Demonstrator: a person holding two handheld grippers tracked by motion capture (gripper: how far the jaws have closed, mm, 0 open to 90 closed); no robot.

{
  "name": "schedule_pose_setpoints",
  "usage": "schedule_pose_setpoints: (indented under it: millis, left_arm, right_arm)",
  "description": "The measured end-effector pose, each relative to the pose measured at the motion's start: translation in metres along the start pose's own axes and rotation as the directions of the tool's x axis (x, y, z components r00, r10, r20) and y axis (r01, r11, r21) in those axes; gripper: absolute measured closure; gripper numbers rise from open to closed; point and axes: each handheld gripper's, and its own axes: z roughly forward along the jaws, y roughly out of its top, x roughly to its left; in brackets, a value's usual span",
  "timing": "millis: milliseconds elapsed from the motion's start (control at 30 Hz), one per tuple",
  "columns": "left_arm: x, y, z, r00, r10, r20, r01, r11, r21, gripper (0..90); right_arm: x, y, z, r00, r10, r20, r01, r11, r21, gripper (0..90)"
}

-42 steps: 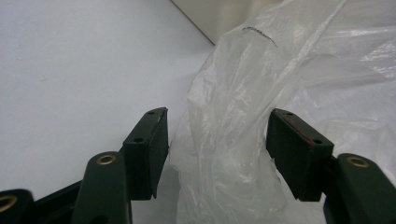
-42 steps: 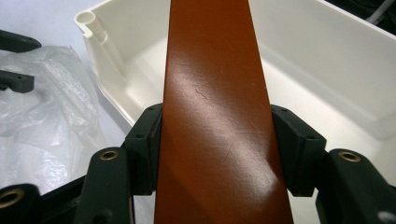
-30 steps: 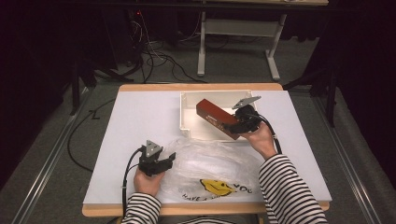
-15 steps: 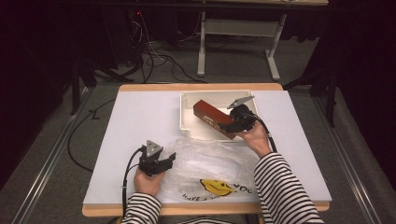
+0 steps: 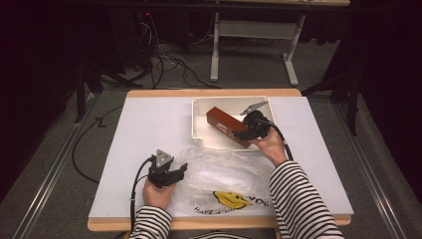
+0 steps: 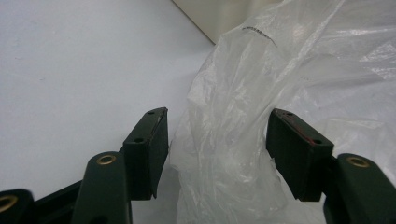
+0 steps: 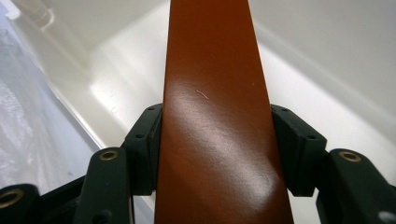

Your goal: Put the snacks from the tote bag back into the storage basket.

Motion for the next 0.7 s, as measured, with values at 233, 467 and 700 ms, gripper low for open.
schedule_pose_setpoints:
  millis: [233,467,700]
  left_arm:
    - [-0.0003,0.0,0.0,1.0,0.003,0.0,-0.003,1.0,0.001,39.7]
    - [-0.0001,0.0001,0.0001,1.0,0.0,0.0,0.0,1.0,0.001,39.7]
    - [0.0002,-0.0001,-0.0002,1.0,-0.002,0.002,0.002,1.0,-0.002,39.6]
  right_arm:
    - [-0.0004,-0.0006,0.0042,0.9999,0.006,-0.011,-0.006,1.0,0.015,41.9]
    - [-0.0019,-0.0005,0.0071,0.9999,0.009,-0.007,-0.009,1.0,0.027,41.8]
    - [-0.0041,-0.0016,0.0074,0.9999,0.015,0.003,-0.015,0.999,0.033,41.8]
